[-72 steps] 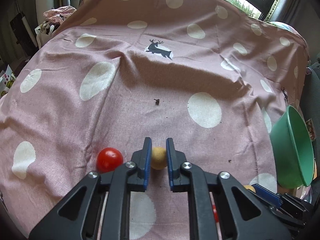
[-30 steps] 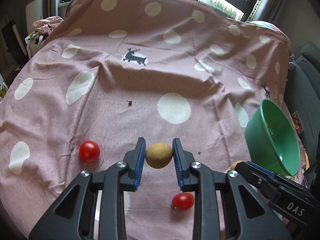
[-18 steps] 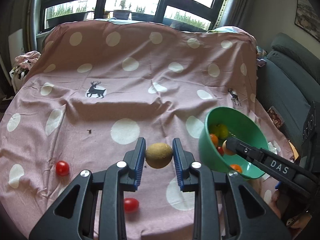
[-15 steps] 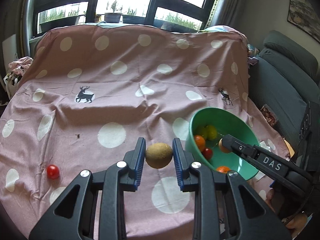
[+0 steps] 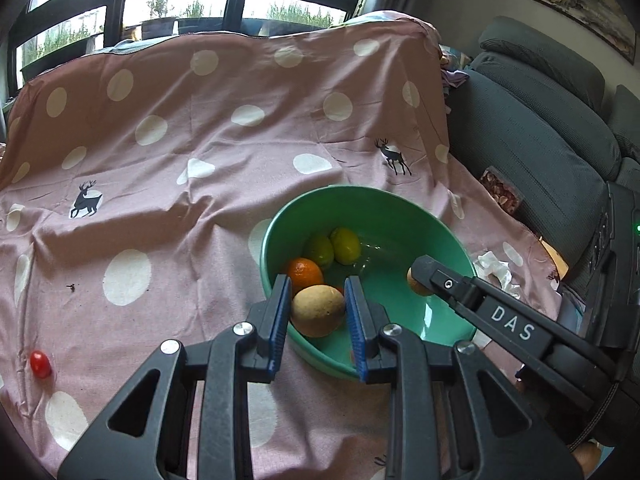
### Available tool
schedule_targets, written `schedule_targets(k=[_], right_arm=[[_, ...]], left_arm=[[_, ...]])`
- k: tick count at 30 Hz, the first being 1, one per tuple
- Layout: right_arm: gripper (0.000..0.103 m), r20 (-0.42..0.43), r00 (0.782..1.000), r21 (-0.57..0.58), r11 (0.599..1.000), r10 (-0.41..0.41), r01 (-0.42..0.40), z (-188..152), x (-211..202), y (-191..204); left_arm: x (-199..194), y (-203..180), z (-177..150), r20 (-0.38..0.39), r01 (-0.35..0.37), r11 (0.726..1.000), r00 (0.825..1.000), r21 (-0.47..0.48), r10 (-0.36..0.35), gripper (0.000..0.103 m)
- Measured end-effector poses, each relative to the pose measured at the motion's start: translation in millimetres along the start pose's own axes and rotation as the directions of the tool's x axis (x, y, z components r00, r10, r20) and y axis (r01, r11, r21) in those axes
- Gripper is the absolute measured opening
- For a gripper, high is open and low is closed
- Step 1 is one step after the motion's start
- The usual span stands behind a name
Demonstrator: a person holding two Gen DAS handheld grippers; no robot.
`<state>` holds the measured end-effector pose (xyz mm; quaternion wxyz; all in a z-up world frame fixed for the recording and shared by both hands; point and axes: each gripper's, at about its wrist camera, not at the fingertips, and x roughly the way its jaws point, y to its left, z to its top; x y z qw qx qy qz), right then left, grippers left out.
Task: Organize fruits
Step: 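Lower the tan fruit into the bowl and open the right gripper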
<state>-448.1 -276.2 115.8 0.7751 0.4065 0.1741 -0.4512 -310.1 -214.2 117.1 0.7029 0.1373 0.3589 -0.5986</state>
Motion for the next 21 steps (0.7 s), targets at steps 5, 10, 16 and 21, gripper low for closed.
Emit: schedule_targets(k=[5,10,16,21], right_arm=[[0.028,0.002,1.000,0.026,1.000,-0.003,0.003,2,1,-10],[0.028,-0.002,1.000,0.037,0.999,-0.020,0.020,2,3,-12],[0.028,-0.016,1.000,0.040,0.999,-0.019,0.019,3,7,-14],[0.028,-0.026,0.999,0.050,0.998,-0.032,0.034,3,10,-17]], left_arm=[[15,-7,-2,-0.031,0.022,1.000,0.999,0.006,-0.022,0.027],[27,-11,-4,-0.062,0.035,0.999,0.997,0.006,-0.035,0.027],[36,-14,-7,-0.087,0.044,0.999,0.995,0.008,-0.043,0.027],[41,-14,-9,-0.102,0.048,0.999,0.994,0.008,-0.047,0.027]])
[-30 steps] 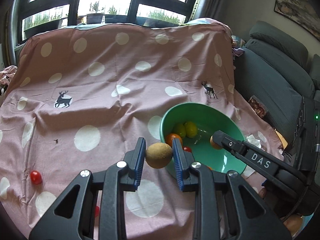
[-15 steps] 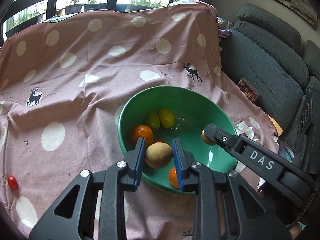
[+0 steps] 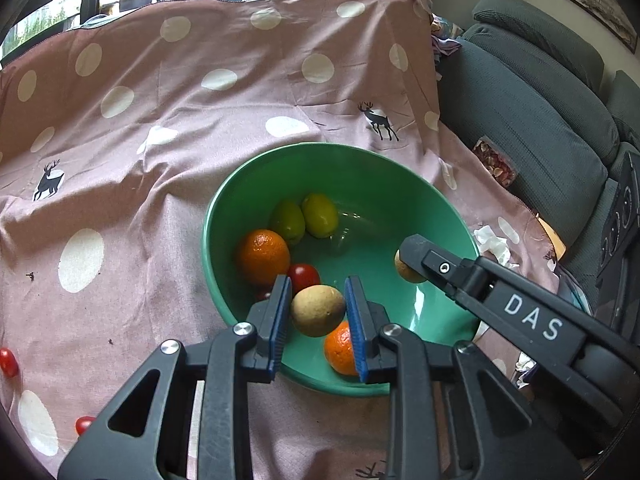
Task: Organize fruits
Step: 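Lower the tan fruit into the bowl and open the right gripper, then move the right tool back to a red cherry tomato on the cloth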
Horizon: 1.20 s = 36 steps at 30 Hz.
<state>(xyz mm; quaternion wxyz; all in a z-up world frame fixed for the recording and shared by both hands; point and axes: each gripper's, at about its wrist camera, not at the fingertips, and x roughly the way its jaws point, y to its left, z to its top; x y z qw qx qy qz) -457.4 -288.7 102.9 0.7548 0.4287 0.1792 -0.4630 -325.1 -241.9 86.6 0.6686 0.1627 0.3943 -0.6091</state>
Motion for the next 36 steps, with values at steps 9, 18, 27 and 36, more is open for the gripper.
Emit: schedule_targets(k=[9,18,27,36], right_arm=[[0.028,-0.003,1.000,-0.007,1.000,-0.007,0.007,-1,1,0],[0.028,-0.004,1.000,0.000,1.000,-0.031,0.031,-1,1,0],[0.039,0.004,1.000,-0.067,0.998,0.020,-0.020,-3,-10,19],[0.043,-0.079,0.989,-0.186,0.973,0.124,-0.137,-21,-19,67]], left_arm=[[5,3,-1,-0.013,0.008,1.000,1.000,-0.016,-0.009,0.028],[-7,3,-2,0.014,0.014,1.000,1.000,-0.023,-0.013,0.039],[-46,31,-2,0.071,-0.042,0.996,0.996,-0.080,0.048,0.059],[-101,110,-22,0.070,-0.249,0.937,0.959,-0.244,0.273,0.070]])
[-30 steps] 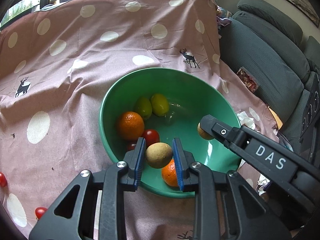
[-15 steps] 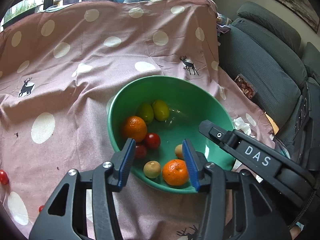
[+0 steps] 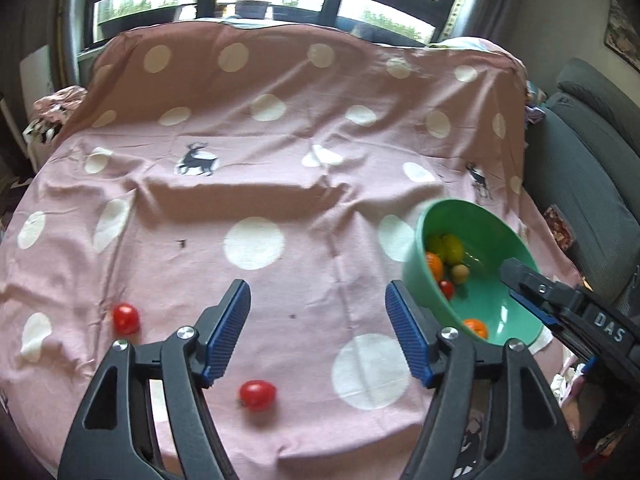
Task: Organize fruits
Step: 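Move the right tool back to a red cherry tomato on the cloth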
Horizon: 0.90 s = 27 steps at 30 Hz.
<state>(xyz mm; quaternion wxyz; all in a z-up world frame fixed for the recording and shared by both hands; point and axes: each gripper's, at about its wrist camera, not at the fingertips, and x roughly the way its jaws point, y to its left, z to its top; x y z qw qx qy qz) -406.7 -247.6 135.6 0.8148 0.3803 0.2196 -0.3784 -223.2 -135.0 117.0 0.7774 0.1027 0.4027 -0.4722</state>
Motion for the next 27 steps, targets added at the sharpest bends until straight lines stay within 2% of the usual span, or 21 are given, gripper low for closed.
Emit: schedule_targets(k=[2,6,12,14,17,23,27], right_arm=[[0.053,-0.042,0.998,-0.032,0.998,0.048,-0.050,-4,4,13],[0.054,-0.140,0.984,-0.098,0.987,0.112,-0.127,-16,18,41],[0.054,-0.290,0.953,-0.200,0.969,0.085,-0.148,-44,49,79],[0.054,-0.339,0.937,-0.220,0.961,0.087,-0.169,-54,59,89],[0.054,-0.401,0.913,-0.248,0.950,0.076,-0.188,-68,73,101],[0.054,-0.460,0.887,-0.294,0.937,0.032,-0.186,-88,88,113],[0.054,-0.475,0.880,-0.314,0.933,0.003,-0.173,-95,93,115]], left_arm=[[-2,24,-2,-0.013,-0.056,0.997,0.998,-0.044,0.055,0.071],[3,66,-12,-0.052,-0.169,0.980,0.985,-0.109,0.164,0.071],[22,115,-24,-0.154,-0.256,0.946,0.962,-0.201,0.227,0.070],[27,122,-25,-0.173,-0.259,0.942,0.959,-0.213,0.224,0.070],[29,127,-26,-0.176,-0.231,0.948,0.965,-0.220,0.195,0.069],[33,128,-25,-0.182,-0.223,0.949,0.966,-0.221,0.184,0.069],[38,130,-26,-0.193,-0.217,0.947,0.966,-0.236,0.174,0.069]])
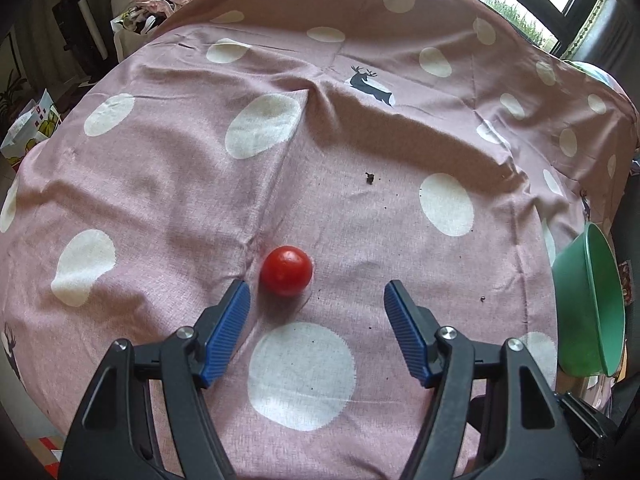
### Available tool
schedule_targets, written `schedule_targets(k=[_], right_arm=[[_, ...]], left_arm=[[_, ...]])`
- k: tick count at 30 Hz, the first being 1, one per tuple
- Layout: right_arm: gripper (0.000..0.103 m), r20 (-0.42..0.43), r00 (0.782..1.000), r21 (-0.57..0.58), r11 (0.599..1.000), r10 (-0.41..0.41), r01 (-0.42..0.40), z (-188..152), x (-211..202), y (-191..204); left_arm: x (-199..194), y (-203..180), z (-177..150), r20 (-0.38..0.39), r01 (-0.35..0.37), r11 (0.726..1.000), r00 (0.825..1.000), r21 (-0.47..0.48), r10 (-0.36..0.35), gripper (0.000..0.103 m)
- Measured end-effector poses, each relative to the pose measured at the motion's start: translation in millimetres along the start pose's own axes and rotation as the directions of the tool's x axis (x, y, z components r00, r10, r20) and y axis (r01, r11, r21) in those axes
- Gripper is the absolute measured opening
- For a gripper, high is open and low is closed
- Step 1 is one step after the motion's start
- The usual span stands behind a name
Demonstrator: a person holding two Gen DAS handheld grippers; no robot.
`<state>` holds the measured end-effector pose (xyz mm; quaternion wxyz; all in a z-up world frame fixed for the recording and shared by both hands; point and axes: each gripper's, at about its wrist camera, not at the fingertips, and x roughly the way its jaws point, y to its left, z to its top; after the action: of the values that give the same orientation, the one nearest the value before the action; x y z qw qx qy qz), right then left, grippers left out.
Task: Organize fruits
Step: 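Move the right tool back to a red cherry tomato on the cloth, then close the right gripper on the red cherry tomato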
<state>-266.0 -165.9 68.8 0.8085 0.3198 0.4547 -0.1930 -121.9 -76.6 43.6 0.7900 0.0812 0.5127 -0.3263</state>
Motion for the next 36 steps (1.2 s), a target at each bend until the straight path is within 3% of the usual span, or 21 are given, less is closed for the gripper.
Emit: schedule_targets(k=[21,36], right_arm=[[0.039,-0.052,0.996,-0.033,0.997,-0.067,0.065,-5,16,0],[0.038,-0.066,0.996,-0.051,0.997,-0.065,0.062,-6,22,4]], left_arm=[[22,1,1,-0.046,-0.015,1.000,0.999,-0.004,0.015,0.047],[24,5,4,-0.035,0.000,1.000,0.999,-0.023,-0.001,0.033]])
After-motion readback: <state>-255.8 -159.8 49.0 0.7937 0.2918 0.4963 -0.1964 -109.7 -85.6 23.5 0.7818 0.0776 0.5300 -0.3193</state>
